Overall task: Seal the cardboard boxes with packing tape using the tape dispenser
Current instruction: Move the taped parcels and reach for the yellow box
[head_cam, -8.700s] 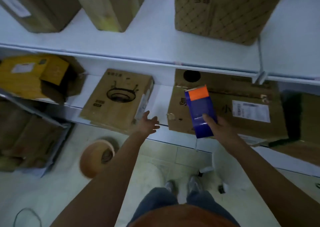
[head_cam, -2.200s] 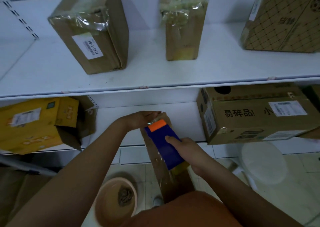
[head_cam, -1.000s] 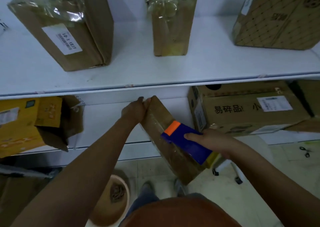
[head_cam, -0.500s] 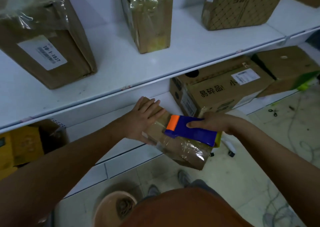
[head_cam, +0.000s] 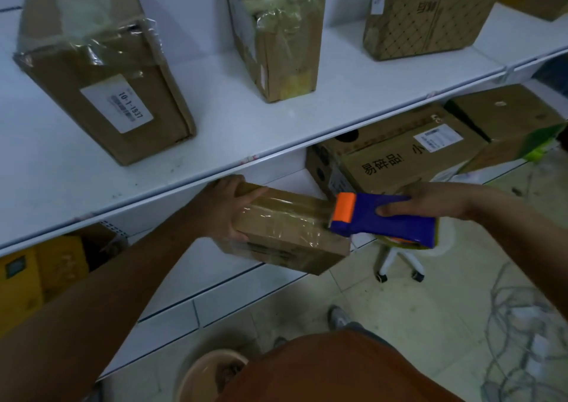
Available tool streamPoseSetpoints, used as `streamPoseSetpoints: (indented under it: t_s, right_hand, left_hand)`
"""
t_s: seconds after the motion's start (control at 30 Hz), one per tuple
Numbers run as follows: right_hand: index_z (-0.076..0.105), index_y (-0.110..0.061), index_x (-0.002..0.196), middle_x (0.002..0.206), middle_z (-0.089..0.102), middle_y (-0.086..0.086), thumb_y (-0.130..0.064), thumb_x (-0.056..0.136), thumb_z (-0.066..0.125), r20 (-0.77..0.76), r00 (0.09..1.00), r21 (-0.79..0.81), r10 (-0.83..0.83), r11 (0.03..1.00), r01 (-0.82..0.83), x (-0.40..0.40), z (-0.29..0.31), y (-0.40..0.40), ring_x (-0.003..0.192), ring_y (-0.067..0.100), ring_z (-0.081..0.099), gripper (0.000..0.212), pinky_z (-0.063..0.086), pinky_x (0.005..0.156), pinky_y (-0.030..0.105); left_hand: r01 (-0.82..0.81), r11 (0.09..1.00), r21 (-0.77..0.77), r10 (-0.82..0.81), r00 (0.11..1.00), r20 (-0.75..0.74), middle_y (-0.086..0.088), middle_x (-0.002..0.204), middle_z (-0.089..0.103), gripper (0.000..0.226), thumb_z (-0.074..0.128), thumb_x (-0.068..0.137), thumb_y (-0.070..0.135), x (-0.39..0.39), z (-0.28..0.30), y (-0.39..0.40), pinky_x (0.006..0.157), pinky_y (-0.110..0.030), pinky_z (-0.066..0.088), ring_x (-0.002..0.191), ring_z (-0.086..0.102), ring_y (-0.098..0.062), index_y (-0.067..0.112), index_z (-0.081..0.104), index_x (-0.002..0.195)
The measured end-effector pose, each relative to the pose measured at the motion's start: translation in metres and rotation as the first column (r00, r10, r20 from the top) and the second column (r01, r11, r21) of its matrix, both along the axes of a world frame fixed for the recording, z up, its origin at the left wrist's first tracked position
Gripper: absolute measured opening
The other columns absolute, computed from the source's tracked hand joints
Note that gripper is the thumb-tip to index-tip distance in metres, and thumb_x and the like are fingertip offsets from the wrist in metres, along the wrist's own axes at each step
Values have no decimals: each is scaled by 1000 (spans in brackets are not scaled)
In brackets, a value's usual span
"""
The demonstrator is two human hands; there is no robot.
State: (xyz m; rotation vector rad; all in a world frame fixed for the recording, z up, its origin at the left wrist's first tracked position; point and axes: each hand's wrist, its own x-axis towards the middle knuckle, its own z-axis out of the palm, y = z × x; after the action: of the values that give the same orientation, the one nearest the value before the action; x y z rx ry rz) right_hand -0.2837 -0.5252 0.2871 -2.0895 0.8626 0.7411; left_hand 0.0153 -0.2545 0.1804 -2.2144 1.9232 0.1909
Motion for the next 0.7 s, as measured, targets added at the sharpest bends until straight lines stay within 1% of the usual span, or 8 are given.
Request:
streamPoseSetpoints:
  t_s: [0.1,0.2,0.27,0.3,0.4,0.53,0.6,0.7]
  right_hand:
    - [64,-17,99,85,73,3,-66,76,62,-57,998,-46,-10,999,7,-11,2,-17,76,17,71,55,54,65,26]
    - [65,-18,104,89,74,2,-91,50,61,-90,995,-66,34,997,-40,-5,-12,-23,79,16,72,90,56,67,26]
    - [65,-19,106,91,75,1,-97,32,59,-90,995,-31,52,998,-55,0,-20,-29,80,15,72,108,56,66,26]
    - [64,-18,109,93,74,2,-96,35,60,-91,995,-16,45,999,-46,3,-23,-31,82,16,72,107,57,68,27]
    - [62,-11,113,99,72,8,-72,75,61,-120,992,-2,48,999,-48,14,-28,-36,87,21,70,72,57,74,28]
    - [64,-8,98,85,72,8,-63,84,59,-142,988,-4,58,998,-59,32,-32,-45,73,19,68,57,51,61,24]
    - [63,-9,94,82,71,7,-61,85,60,-144,986,21,87,996,-85,37,-31,-47,73,19,67,53,50,61,24]
    - [63,-10,95,86,71,7,-61,85,60,-107,988,47,112,993,-107,42,-35,-49,77,20,68,52,52,63,24]
  left_hand:
    - [-96,995,19,96,995,-24,-14,146,31,123,53,57,89,17,-9,21,106,-53,40,134,38,-37,44,-6,155]
    - [-156,986,53,158,987,-37,-14,152,26,129,68,59,79,18,-13,13,110,-54,36,140,32,-37,42,-9,155]
    - [-197,977,86,200,979,-35,-14,156,21,133,76,62,72,17,-12,3,113,-53,32,144,26,-36,35,-9,157]
    - [-221,969,111,226,974,-33,-13,158,18,134,79,64,68,17,-13,0,113,-52,30,146,24,-35,32,-9,157]
    - [-286,942,177,291,957,-2,-13,163,6,132,83,69,56,12,-9,-10,117,-52,24,149,17,-37,27,-10,158]
    - [-411,877,248,421,907,17,-17,165,-1,141,87,65,54,1,0,-31,119,-52,18,151,11,-38,22,-16,157]
    - [-352,885,305,356,933,45,-20,164,-6,146,81,64,66,-21,1,-51,119,-58,16,151,2,-39,15,-22,154]
    - [-130,964,233,150,986,-70,-18,163,-11,138,76,69,67,-78,-10,-85,116,-67,6,151,-9,-38,20,-21,154]
